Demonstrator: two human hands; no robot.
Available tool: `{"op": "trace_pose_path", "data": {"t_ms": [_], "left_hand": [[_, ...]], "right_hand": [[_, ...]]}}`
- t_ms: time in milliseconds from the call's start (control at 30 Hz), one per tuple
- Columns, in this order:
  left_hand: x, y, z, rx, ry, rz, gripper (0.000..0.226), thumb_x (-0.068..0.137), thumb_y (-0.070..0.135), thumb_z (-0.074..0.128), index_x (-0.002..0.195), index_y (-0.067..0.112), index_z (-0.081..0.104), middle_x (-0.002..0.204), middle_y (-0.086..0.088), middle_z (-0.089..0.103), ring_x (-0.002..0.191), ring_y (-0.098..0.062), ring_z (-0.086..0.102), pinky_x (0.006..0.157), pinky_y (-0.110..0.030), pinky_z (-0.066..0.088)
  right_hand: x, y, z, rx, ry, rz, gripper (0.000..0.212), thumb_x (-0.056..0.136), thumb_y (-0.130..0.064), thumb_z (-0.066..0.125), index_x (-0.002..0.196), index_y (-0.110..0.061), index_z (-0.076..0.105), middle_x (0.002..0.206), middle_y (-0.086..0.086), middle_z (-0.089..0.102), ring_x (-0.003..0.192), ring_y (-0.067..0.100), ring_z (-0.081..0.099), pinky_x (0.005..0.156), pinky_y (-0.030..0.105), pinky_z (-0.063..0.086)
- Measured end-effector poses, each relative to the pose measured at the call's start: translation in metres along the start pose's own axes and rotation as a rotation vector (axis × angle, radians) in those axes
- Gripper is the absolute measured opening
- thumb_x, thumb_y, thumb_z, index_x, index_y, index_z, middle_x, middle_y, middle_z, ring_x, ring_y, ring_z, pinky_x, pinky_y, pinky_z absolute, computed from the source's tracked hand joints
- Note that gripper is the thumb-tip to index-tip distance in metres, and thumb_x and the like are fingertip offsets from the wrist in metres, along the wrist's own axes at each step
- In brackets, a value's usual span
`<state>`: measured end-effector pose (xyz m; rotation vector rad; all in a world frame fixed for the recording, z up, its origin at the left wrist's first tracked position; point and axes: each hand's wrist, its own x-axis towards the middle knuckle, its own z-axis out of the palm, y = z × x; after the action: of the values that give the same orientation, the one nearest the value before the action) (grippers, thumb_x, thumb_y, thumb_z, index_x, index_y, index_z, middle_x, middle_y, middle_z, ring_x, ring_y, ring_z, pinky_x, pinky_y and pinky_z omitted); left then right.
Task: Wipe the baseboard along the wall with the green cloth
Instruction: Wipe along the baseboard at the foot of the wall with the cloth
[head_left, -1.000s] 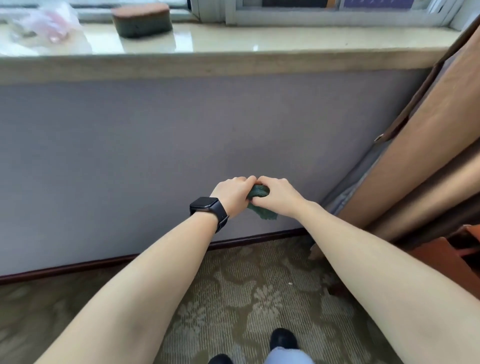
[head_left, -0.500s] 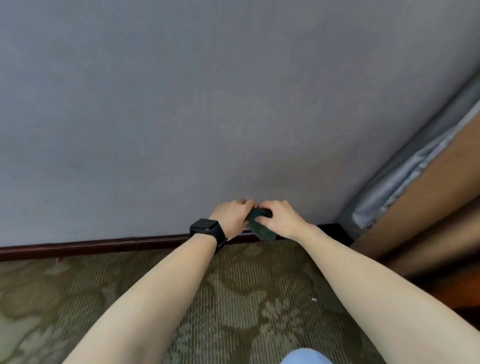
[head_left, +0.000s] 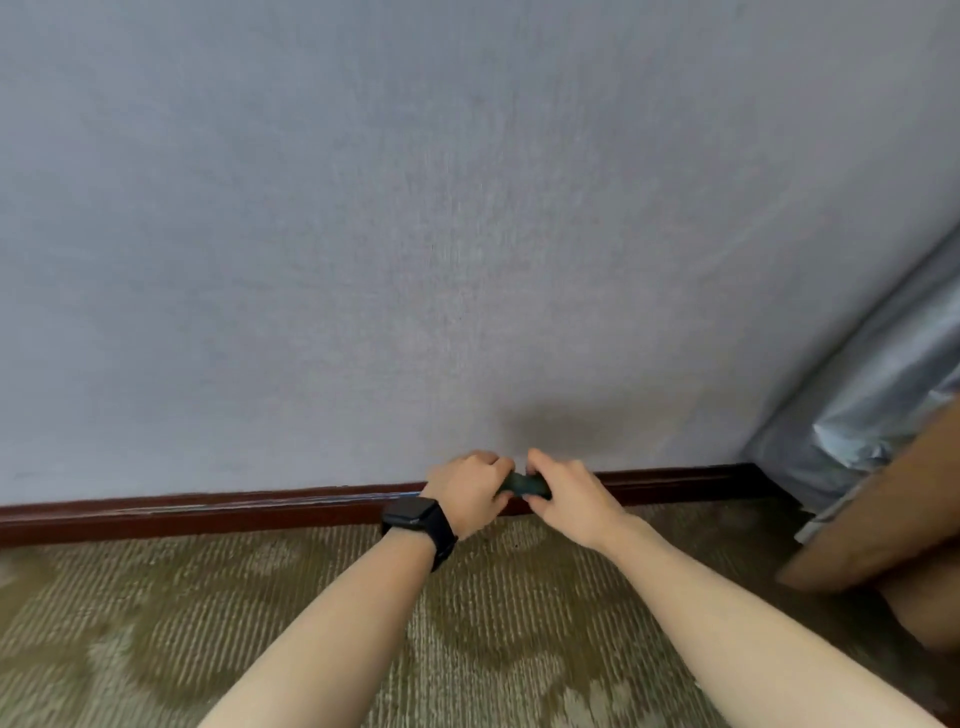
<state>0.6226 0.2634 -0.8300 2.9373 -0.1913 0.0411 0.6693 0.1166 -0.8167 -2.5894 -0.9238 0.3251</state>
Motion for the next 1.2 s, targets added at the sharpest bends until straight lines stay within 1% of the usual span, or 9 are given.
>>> {"op": "trace_pose_path", "data": {"t_ms": [167,267,333,433,600,733,833,1000,1200], "left_hand": [[0.009,0.003,0.031,0.081,0.083,0.043,0.025,0.098,0.018,0.037,0.118,0.01,0.049,0.115,-0.008,0.057,0.105,-0.025,0.051,0.086,-0.032,0.037],[0.014,0.001,0.043,0.108,0.084,0.048,0.028,0.098,0.02,0.039,0.122,0.01,0.049,0.119,-0.008,0.056,0.107,-0.025,0.05,0.089,-0.032,0.037],[0.015,-0.001,0.047,0.134,0.128,0.086,0.03,0.091,0.019,0.055,0.119,0.007,0.057,0.117,-0.01,0.061,0.104,-0.025,0.057,0.086,-0.032,0.045],[0.014,-0.003,0.053,0.168,0.194,0.14,0.039,0.052,0.017,0.09,0.088,0.008,0.075,0.089,-0.008,0.074,0.074,-0.02,0.071,0.058,-0.024,0.056],[0.032,0.003,0.079,0.144,0.218,0.141,0.054,0.044,0.031,0.093,0.091,0.011,0.075,0.089,-0.004,0.074,0.076,-0.016,0.071,0.062,-0.025,0.058],[0.046,0.009,0.102,0.136,0.217,0.205,0.054,0.046,0.036,0.091,0.093,0.014,0.076,0.092,-0.002,0.074,0.081,-0.014,0.071,0.068,-0.024,0.058],[0.04,0.001,0.111,0.184,0.186,0.267,0.045,0.056,0.037,0.087,0.095,0.017,0.076,0.099,-0.004,0.073,0.088,-0.016,0.07,0.075,-0.028,0.058],[0.015,-0.035,0.112,0.367,0.095,0.318,0.054,0.052,0.037,0.086,0.101,0.016,0.075,0.111,-0.01,0.069,0.099,-0.022,0.067,0.08,-0.034,0.057],[-0.002,-0.046,0.113,0.383,0.06,0.352,0.065,0.052,0.041,0.083,0.111,0.017,0.07,0.121,-0.012,0.063,0.111,-0.024,0.061,0.088,-0.038,0.053]], "right_hand": [[0.012,0.025,0.023,0.026,-0.008,0.006,0.025,0.087,-0.01,0.056,0.093,-0.021,0.035,0.084,0.004,0.058,0.075,0.022,0.06,0.064,0.036,0.05],[0.017,0.044,0.031,0.013,-0.006,0.007,0.034,0.088,-0.007,0.055,0.116,-0.022,0.042,0.099,0.009,0.065,0.088,0.026,0.063,0.075,0.039,0.053],[0.022,0.059,0.035,-0.053,0.025,-0.014,0.043,0.089,-0.005,0.052,0.127,-0.024,0.047,0.113,0.007,0.064,0.1,0.024,0.06,0.085,0.037,0.05],[0.026,0.079,0.04,-0.171,0.082,-0.007,0.044,0.09,-0.004,0.048,0.129,-0.025,0.051,0.126,0.002,0.057,0.112,0.021,0.054,0.096,0.033,0.043],[0.031,0.096,0.053,-0.24,0.123,-0.06,0.044,0.091,-0.007,0.052,0.132,-0.022,0.049,0.137,-0.002,0.049,0.125,0.016,0.044,0.106,0.029,0.035],[0.028,0.108,0.055,-0.281,0.264,-0.13,0.044,0.054,0.007,0.082,0.095,-0.006,0.072,0.097,0.011,0.071,0.088,0.027,0.068,0.07,0.037,0.058],[0.022,0.122,0.053,-0.425,0.288,-0.033,0.05,0.032,0.006,0.088,0.078,-0.004,0.072,0.077,0.014,0.069,0.069,0.03,0.068,0.052,0.034,0.058],[0.022,0.135,0.063,-0.447,0.281,0.349,0.043,0.086,-0.004,0.054,0.126,-0.018,0.047,0.123,0.013,0.044,0.103,0.026,0.05,0.073,0.031,0.051],[0.04,0.11,0.09,-0.069,0.395,0.48,0.029,0.085,-0.015,0.06,0.113,-0.007,0.059,0.123,0.012,0.035,0.111,0.026,0.044,0.091,0.03,0.043]]}}
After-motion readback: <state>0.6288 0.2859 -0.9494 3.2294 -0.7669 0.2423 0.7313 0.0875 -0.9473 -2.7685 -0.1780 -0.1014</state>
